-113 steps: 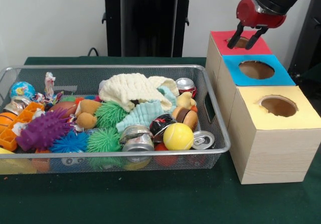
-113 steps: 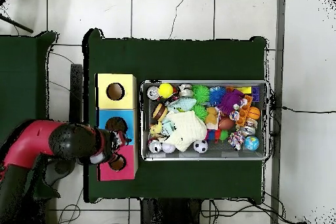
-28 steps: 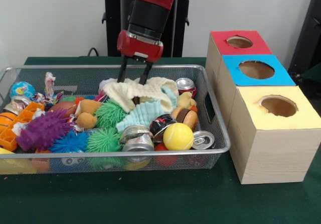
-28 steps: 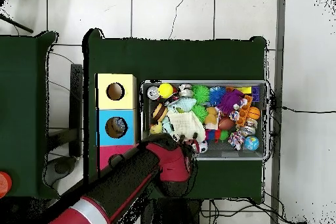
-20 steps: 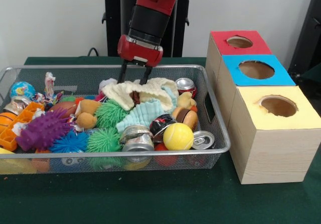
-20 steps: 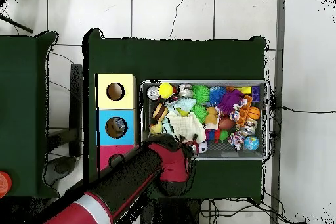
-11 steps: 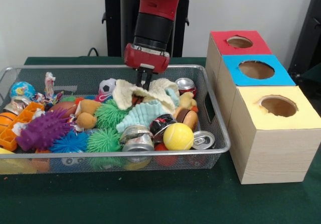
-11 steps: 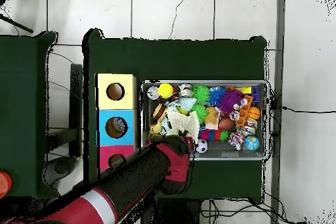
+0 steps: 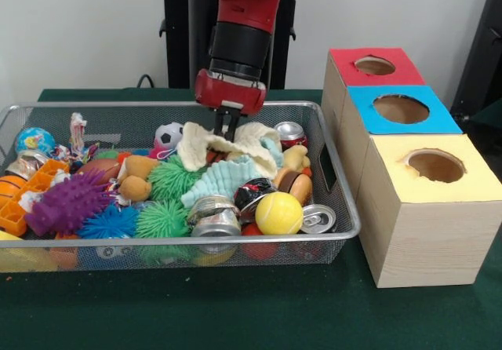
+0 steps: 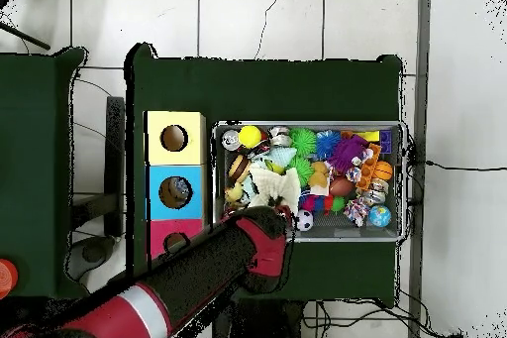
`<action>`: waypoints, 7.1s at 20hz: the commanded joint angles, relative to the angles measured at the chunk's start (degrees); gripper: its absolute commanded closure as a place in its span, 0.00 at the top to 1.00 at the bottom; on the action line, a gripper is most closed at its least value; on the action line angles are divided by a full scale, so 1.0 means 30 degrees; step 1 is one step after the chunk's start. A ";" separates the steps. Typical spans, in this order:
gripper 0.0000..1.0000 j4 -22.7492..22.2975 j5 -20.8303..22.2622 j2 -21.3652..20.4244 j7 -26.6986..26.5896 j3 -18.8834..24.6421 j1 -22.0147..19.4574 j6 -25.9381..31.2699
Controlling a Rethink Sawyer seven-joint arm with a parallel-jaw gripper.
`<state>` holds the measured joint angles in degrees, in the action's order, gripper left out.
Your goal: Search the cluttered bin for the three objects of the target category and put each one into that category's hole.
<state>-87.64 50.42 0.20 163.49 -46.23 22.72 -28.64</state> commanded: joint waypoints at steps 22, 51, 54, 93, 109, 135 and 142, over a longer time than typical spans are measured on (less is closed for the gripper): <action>0.00 -0.0145 0.5139 -0.3272 -0.2115 0.3578 -0.1604 -0.0754; 1.00 0.2377 0.8742 -0.4122 0.0850 0.1979 -0.1937 -0.0266; 1.00 0.3140 0.9698 -0.3677 0.1731 0.1927 -0.2245 0.0004; 1.00 0.7571 1.0845 0.1058 0.4997 0.2462 -0.4874 0.2072; 1.00 0.5917 0.6786 -0.1500 -0.0673 0.4684 -0.6312 0.0965; 1.00 0.5490 0.6488 -0.2555 -0.0851 0.5751 -0.6795 -0.0129; 1.00 0.5925 0.7353 -0.1803 0.0305 0.5740 -0.6713 0.0764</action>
<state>-71.01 74.58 -8.65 166.92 -39.64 3.57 -26.37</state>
